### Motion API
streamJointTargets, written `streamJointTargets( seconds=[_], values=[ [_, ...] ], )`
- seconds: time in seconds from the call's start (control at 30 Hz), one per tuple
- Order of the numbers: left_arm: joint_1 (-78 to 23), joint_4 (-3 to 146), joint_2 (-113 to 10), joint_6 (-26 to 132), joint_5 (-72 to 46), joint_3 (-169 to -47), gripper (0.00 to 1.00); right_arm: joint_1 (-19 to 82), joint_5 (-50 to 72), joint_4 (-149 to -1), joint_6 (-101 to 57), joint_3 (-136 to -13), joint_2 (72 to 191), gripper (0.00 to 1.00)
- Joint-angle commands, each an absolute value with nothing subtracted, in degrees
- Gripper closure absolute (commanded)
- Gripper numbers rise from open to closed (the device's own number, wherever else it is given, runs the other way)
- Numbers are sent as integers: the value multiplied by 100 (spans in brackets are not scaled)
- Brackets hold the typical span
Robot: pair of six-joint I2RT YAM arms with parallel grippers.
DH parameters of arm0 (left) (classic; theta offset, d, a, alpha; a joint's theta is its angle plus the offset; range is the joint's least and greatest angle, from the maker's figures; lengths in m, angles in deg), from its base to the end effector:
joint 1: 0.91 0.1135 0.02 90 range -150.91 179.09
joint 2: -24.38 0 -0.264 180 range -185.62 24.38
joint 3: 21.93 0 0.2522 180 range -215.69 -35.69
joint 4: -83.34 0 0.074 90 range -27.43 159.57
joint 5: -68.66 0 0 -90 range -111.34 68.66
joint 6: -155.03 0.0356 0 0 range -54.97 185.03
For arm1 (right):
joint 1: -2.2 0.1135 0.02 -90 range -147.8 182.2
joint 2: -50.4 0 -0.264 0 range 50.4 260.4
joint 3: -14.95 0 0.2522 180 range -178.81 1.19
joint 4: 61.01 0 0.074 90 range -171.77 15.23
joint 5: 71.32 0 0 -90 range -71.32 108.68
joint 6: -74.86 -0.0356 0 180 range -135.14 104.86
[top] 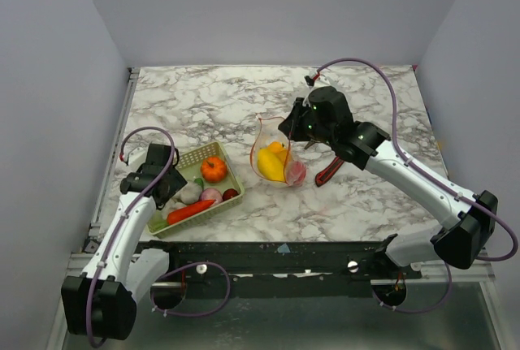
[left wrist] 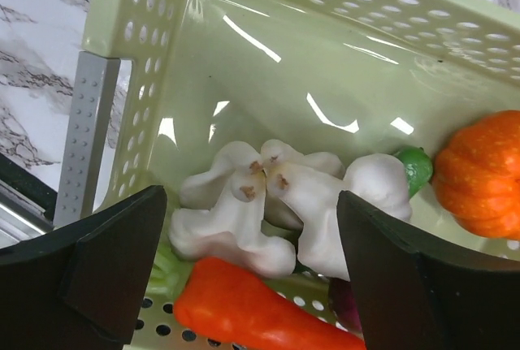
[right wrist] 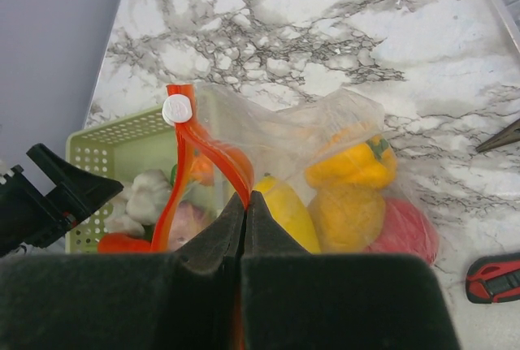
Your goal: Place the food in the zip-top bag and seal the zipper
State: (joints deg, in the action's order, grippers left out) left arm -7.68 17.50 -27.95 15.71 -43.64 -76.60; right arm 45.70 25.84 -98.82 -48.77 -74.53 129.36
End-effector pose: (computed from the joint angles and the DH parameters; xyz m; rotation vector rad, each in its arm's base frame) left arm 0.1589 -0.0053 0.2371 -1.0362 2.3348 0.1614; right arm 0.2312 0.2133 0.3685 -0.1017 2.1166 0.7008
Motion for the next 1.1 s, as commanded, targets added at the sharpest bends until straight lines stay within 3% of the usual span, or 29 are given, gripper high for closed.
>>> streamJointTargets(
  seconds=[0.0,0.33,0.53,0.87,1.07],
  values=[
    [-742,2386,-2717,1737,-4610,-7348,16,4583,2480,-9736,-4904,-7396,12813,100],
    [-754,3209,-2985,1880,-4454,-7091,15,4588,2394,-9689,-4939,-7372,12832,100],
    [-745,3199,-2986,1552,-4349,-6915,23,4587,2384,-9703,-4941,-7387,12815,100],
    [-742,3303,-2975,1340,-4504,-6776,77,4582,2320,-9720,-4947,-7447,12860,100],
    [-742,2956,-2767,1531,-4508,-7208,95,4588,2306,-9736,-4950,-7507,12902,100]
  ],
)
